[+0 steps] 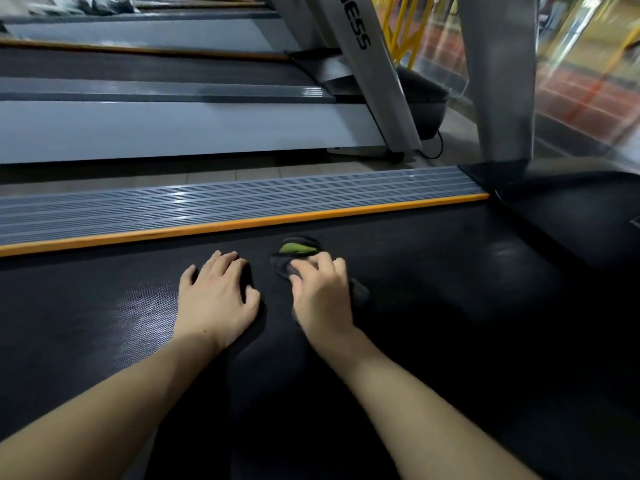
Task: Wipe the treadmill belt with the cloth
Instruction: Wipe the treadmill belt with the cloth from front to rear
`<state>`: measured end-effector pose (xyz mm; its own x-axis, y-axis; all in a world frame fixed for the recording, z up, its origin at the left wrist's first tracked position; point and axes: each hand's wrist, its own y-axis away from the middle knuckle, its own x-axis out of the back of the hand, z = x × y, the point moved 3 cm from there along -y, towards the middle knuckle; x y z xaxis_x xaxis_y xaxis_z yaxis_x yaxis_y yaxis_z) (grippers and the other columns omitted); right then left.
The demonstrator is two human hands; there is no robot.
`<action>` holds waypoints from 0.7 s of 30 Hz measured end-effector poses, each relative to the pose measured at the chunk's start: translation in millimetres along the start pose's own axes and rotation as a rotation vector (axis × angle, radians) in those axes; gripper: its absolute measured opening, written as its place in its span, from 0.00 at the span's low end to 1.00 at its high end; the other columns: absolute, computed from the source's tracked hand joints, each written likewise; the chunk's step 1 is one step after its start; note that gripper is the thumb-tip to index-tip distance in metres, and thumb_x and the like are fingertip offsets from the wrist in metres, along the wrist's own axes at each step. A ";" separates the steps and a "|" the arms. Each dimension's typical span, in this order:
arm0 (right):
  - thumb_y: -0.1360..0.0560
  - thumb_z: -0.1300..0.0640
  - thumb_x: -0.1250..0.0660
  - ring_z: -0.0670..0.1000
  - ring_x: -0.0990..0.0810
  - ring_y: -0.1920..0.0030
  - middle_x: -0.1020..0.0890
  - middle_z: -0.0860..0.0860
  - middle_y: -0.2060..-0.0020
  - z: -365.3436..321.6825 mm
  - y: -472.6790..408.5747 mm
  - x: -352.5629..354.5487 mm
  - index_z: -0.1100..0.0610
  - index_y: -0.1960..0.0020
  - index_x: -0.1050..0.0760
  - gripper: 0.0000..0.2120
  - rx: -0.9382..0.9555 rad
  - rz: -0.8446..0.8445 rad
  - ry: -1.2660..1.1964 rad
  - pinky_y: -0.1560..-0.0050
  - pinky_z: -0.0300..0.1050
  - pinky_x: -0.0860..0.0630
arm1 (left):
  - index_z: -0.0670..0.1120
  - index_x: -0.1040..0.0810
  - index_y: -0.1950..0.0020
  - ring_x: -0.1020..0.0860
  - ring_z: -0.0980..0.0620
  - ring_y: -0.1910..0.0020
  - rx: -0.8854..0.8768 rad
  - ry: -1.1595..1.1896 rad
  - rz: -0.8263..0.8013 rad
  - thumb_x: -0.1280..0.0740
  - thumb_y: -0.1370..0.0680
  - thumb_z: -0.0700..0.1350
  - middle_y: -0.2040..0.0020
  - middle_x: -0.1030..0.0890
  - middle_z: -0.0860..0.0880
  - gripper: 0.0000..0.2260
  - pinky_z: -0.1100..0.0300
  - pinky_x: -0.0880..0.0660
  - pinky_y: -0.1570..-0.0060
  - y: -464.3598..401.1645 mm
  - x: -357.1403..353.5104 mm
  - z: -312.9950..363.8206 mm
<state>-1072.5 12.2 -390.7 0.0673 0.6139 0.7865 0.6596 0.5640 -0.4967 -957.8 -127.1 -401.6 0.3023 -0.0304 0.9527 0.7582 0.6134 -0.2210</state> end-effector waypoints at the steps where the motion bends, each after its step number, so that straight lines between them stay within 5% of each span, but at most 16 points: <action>1: 0.27 0.54 0.31 0.57 0.27 0.54 0.21 0.52 0.52 7.1 -1.2 8.2 0.50 0.49 0.18 0.08 0.049 -0.007 -0.055 0.50 0.49 0.29 | 0.51 0.24 0.34 0.36 0.51 0.23 -0.003 -0.005 -0.002 0.47 0.26 0.56 0.28 0.27 0.52 0.25 0.41 0.40 0.27 0.7 -0.2 -0.1; 4: 0.27 0.51 0.35 0.61 0.23 0.54 0.19 0.53 0.53 89.8 -13.9 38.9 0.50 0.49 0.19 0.10 0.061 0.037 0.116 0.51 0.53 0.25 | 0.51 0.24 0.36 0.36 0.50 0.23 0.000 -0.001 0.004 0.47 0.27 0.56 0.28 0.26 0.52 0.24 0.41 0.40 0.27 -0.1 0.2 0.2; 7: 0.24 0.53 0.35 0.65 0.25 0.50 0.21 0.60 0.50 178.9 -21.6 79.5 0.54 0.45 0.20 0.11 -0.298 0.126 0.249 0.45 0.56 0.29 | 0.51 0.24 0.37 0.36 0.50 0.24 0.005 -0.003 0.002 0.46 0.27 0.56 0.29 0.26 0.52 0.23 0.40 0.40 0.28 -1.4 -0.2 2.1; 9: 0.24 0.55 0.34 0.66 0.27 0.49 0.23 0.62 0.49 173.9 -15.7 77.5 0.56 0.45 0.20 0.10 -0.464 0.152 0.295 0.44 0.56 0.31 | 0.50 0.24 0.37 0.36 0.50 0.24 -0.001 -0.004 0.001 0.46 0.27 0.56 0.29 0.26 0.51 0.23 0.40 0.41 0.28 -1.8 -0.3 3.9; 12: 0.28 0.54 0.34 0.63 0.25 0.54 0.22 0.59 0.53 89.5 -8.6 41.4 0.53 0.50 0.21 0.08 -0.319 0.154 0.262 0.51 0.55 0.32 | 0.50 0.24 0.37 0.35 0.49 0.24 0.004 -0.001 0.004 0.46 0.27 0.56 0.29 0.26 0.51 0.23 0.40 0.41 0.27 -0.5 0.8 3.2; 16: 0.25 0.52 0.32 0.56 0.29 0.52 0.24 0.51 0.51 -18.0 22.2 9.8 0.49 0.48 0.21 0.07 -0.018 -0.045 0.017 0.50 0.49 0.32 | 0.50 0.24 0.34 0.34 0.50 0.24 -0.006 -0.002 0.014 0.46 0.27 0.56 0.28 0.26 0.51 0.25 0.41 0.40 0.27 0.6 0.9 1.3; 19: 0.27 0.54 0.31 0.56 0.26 0.53 0.21 0.51 0.52 24.0 15.4 23.8 0.49 0.48 0.19 0.08 0.130 -0.087 -0.001 0.49 0.50 0.30 | 0.50 0.24 0.34 0.34 0.49 0.24 -0.009 0.005 0.020 0.46 0.27 0.56 0.29 0.26 0.51 0.25 0.41 0.40 0.27 1.3 0.7 0.7; 21: 0.28 0.53 0.33 0.60 0.23 0.54 0.19 0.53 0.55 90.6 -4.0 41.1 0.50 0.50 0.19 0.08 0.055 0.007 0.155 0.52 0.53 0.30 | 0.50 0.24 0.35 0.34 0.49 0.25 -0.006 0.010 0.016 0.46 0.27 0.56 0.29 0.26 0.51 0.24 0.40 0.41 0.27 0.4 1.2 1.1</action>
<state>-1140.2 85.1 -389.6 0.1890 0.5277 0.8281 0.6170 0.5922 -0.5182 -957.8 -126.0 -400.3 0.3201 -0.0289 0.9469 0.7568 0.6091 -0.2372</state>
